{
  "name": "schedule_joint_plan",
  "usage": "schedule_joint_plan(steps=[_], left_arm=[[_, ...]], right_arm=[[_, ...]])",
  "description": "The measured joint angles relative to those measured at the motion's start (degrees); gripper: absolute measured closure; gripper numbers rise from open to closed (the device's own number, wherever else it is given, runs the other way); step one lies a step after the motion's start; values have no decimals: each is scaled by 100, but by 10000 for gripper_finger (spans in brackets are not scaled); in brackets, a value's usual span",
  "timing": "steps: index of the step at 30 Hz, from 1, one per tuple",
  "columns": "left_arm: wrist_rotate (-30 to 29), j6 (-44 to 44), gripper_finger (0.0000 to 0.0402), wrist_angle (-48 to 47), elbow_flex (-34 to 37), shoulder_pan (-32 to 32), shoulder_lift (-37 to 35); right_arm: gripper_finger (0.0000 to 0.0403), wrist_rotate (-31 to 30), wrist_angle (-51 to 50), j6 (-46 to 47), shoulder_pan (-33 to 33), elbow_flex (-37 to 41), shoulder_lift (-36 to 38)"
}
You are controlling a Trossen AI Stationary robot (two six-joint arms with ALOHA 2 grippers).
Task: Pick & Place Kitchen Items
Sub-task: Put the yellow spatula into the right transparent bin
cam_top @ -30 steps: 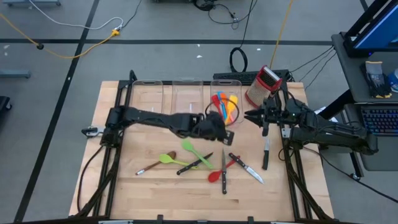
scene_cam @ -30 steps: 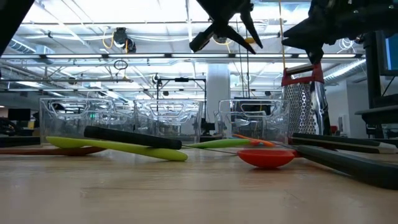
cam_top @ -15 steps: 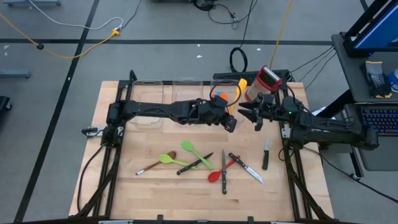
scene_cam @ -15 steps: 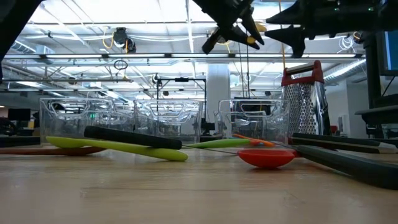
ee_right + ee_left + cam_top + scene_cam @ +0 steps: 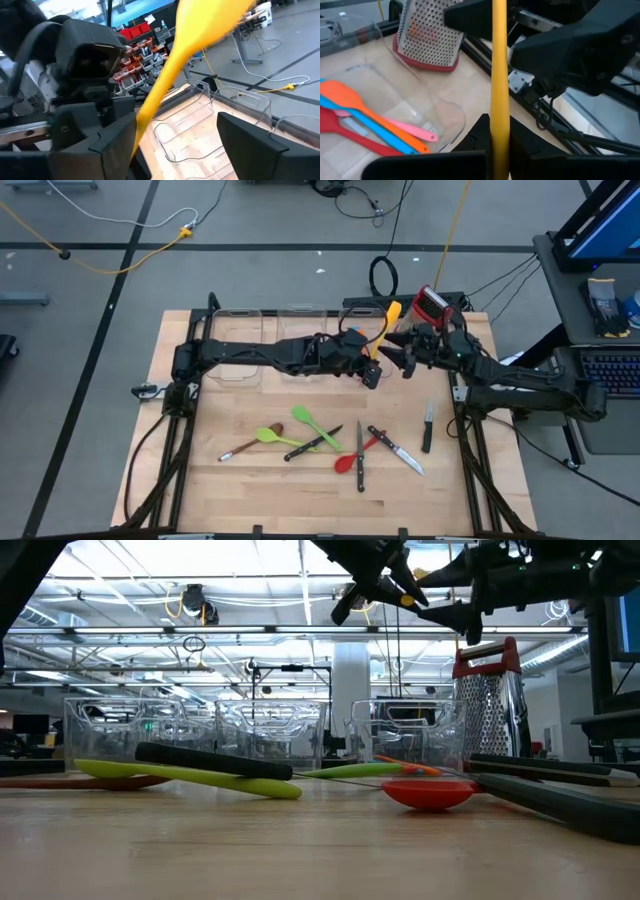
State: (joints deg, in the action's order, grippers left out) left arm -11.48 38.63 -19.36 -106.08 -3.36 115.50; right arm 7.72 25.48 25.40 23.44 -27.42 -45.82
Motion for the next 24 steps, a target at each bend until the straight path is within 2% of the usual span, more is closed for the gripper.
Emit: schedule_joint_plan(steps=[7, 14, 19, 24], left_arm=[[227, 7, 379, 144, 2, -36, 0], [365, 35, 380, 359, 2, -43, 0], [398, 68, 381, 271, 7, -44, 0], [377, 95, 378, 277, 7, -37, 2]], right_arm=[[117, 99, 326, 113, 92, 0, -220], [134, 303, 997, 457, 100, 0, -619], [178, 303, 1069, 693, 132, -2, -767], [250, 224, 1046, 689, 132, -2, -774]])
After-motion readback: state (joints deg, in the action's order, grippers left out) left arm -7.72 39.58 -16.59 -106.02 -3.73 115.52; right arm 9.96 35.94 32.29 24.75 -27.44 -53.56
